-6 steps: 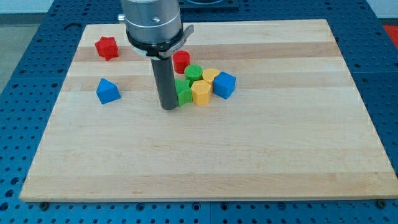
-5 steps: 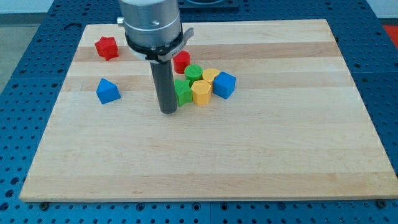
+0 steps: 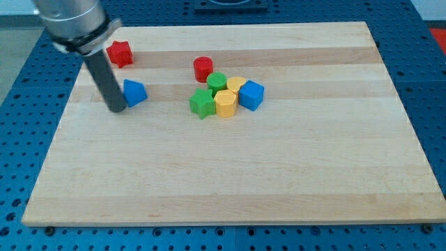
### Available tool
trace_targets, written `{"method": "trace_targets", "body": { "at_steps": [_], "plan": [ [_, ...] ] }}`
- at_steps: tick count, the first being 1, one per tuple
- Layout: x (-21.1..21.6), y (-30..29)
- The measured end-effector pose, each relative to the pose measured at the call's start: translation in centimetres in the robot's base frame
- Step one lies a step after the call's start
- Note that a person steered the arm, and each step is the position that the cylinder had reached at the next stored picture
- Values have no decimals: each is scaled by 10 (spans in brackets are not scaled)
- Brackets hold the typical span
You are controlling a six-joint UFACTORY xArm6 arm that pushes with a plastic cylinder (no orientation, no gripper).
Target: Put the blue triangle diagonally top left to the red circle
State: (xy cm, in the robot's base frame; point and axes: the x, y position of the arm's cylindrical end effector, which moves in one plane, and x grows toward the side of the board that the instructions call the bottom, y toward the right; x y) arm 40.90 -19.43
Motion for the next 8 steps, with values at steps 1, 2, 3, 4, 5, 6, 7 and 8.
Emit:
{"method": "trace_targets", "body": {
  "at_steps": [1,2,3,4,5,6,7,8],
  "plan": [
    [-22,10],
    [-22,8],
    [-35,17],
    [-48,40],
    [-72,71],
    [-78,79],
    [-78,71],
    [-80,81]
  ]
}}
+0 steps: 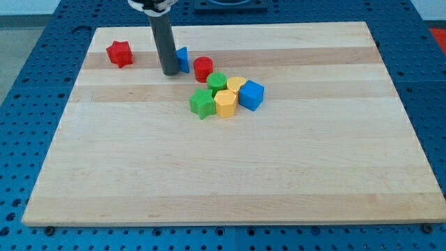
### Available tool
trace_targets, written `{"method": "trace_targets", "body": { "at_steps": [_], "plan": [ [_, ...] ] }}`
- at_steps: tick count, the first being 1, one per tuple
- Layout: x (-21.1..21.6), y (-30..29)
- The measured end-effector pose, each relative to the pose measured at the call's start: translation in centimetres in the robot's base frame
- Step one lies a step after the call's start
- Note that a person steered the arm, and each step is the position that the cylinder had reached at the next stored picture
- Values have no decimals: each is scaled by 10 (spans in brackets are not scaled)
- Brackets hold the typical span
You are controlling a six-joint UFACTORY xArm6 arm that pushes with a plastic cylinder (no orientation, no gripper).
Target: Put the blue triangle diagonally top left to the red circle
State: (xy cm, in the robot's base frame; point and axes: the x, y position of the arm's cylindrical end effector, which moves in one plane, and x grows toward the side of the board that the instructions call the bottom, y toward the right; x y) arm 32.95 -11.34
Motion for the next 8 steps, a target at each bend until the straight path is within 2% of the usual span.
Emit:
{"method": "trace_targets", "body": {
  "at_steps": [2,5,8],
  "plan": [
    [-3,31],
    [-3,114],
    [4,126]
  ]
}}
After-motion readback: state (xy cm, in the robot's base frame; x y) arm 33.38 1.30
